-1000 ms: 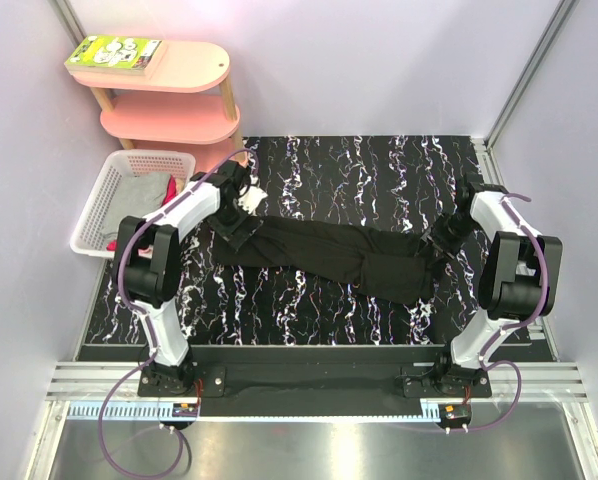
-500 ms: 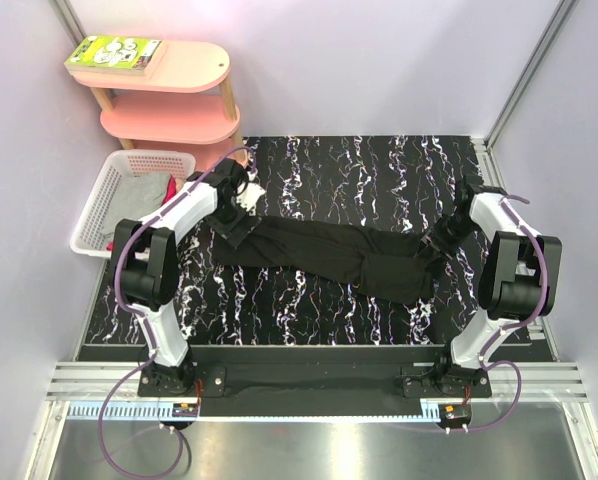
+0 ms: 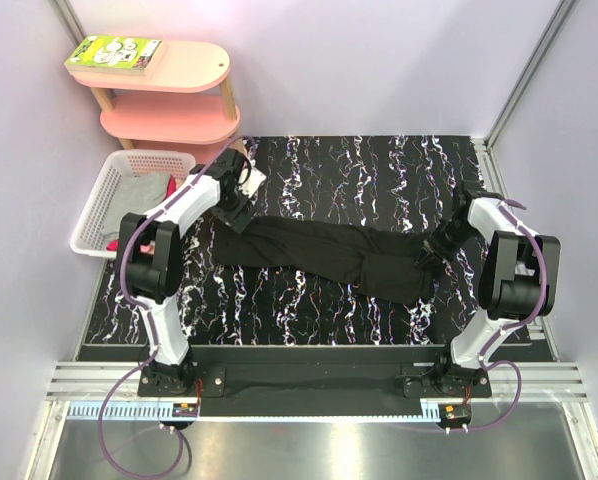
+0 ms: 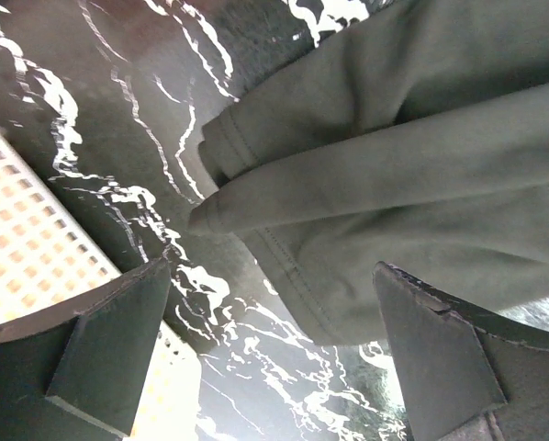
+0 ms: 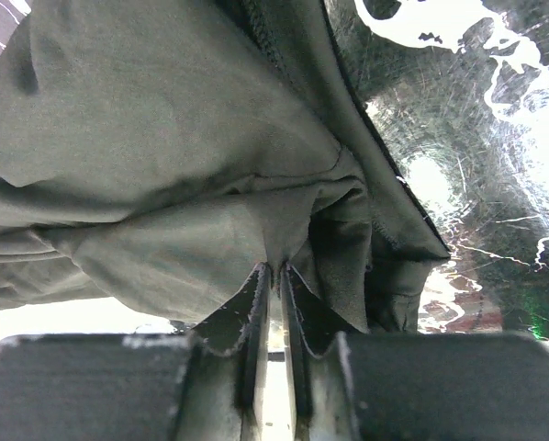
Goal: Fold and stack the t-shirts
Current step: Fold the other side of the tshirt into a rectangle
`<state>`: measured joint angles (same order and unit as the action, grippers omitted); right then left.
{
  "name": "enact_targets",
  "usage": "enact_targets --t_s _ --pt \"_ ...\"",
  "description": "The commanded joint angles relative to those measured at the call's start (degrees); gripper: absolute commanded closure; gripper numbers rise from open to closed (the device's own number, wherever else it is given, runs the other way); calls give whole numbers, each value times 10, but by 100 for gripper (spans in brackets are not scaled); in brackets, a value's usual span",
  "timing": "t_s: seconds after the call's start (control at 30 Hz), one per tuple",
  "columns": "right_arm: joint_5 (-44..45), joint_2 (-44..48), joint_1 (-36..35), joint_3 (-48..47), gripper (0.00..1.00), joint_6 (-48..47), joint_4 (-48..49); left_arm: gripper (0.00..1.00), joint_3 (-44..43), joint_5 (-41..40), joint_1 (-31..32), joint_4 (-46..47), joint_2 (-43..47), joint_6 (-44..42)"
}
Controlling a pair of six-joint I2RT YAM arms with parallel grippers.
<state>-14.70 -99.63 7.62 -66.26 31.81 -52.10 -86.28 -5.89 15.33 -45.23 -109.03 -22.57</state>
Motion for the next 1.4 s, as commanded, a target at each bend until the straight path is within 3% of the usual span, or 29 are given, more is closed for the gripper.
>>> enact_targets --t_s 0.0,0.23,0.33,0.6,0.77,1.0,1.37 --pt "-16 4 1 -3 86 6 10 1 -10 -21 -10 22 -23 -4" --pt "-16 7 1 -2 87 5 9 7 2 -13 -21 27 -34 -5" --pt "-18 7 1 1 88 5 10 15 2 -7 -22 28 -36 -4" --pt "-19 9 1 -1 91 7 9 46 -8 1 -22 28 -51 -5" --pt "-21 11 1 -1 91 7 9 50 -11 4 -22 27 -61 -6" --pt "-25 8 1 -4 100 8 11 100 -13 4 -22 27 -62 -10" --pt "-59 51 1 -74 100 23 -13 100 -72 3 -24 -24 34 -34"
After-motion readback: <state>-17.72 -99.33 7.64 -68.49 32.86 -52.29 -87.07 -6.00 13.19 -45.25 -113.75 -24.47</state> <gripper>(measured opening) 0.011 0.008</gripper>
